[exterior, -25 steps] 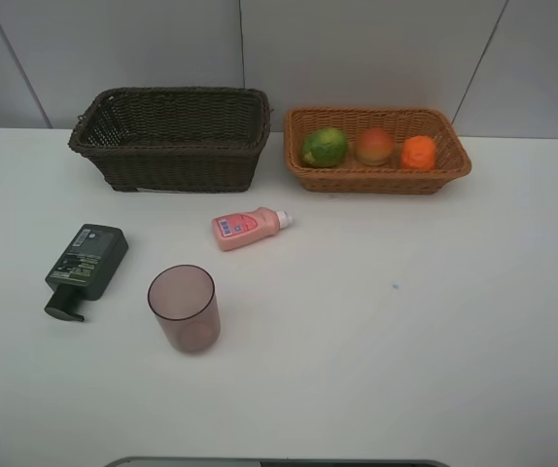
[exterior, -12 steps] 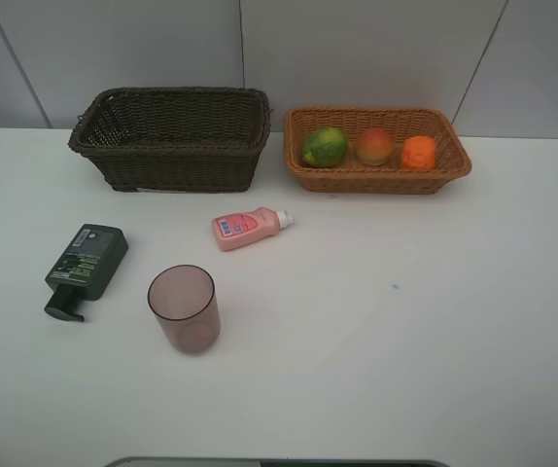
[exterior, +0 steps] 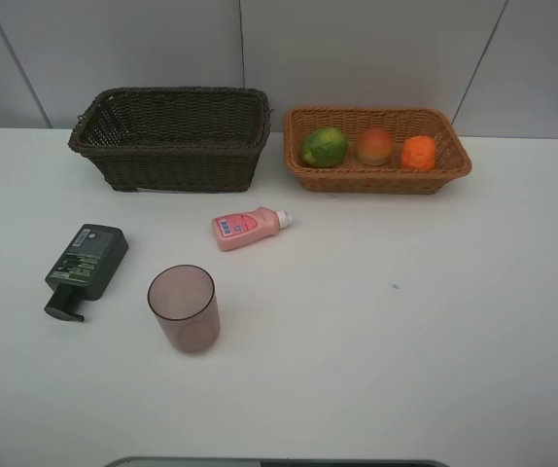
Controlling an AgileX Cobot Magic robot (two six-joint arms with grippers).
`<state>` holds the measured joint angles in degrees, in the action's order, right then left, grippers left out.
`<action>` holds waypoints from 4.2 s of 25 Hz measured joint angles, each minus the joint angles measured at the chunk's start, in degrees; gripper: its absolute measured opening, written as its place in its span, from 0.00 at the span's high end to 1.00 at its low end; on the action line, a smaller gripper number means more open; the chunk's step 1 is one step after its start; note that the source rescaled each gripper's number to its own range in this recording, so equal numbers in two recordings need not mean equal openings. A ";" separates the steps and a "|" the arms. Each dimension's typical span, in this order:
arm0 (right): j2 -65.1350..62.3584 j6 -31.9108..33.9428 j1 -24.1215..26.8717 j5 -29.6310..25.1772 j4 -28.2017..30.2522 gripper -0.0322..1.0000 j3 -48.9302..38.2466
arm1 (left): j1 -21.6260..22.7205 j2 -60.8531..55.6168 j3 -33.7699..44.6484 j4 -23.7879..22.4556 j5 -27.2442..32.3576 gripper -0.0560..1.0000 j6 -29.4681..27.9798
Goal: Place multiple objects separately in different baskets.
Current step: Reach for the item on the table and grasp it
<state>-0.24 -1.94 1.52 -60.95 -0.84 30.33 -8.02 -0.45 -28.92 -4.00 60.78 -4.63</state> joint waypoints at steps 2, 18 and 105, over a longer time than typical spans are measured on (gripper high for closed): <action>0.00 0.00 0.00 0.00 0.00 0.22 0.00 | 0.00 0.00 0.00 0.00 0.00 0.08 0.00; 0.00 0.00 0.00 0.00 0.00 0.22 0.00 | 0.00 0.00 0.00 0.15 0.00 0.08 -1.77; -0.18 0.00 0.00 0.11 -0.02 0.22 0.00 | -3.29 110.61 -20.60 1.97 -40.02 0.17 -1.54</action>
<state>-0.42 -1.94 1.52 -60.84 -0.85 30.33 -11.31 110.16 -49.51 -2.03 20.76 -6.17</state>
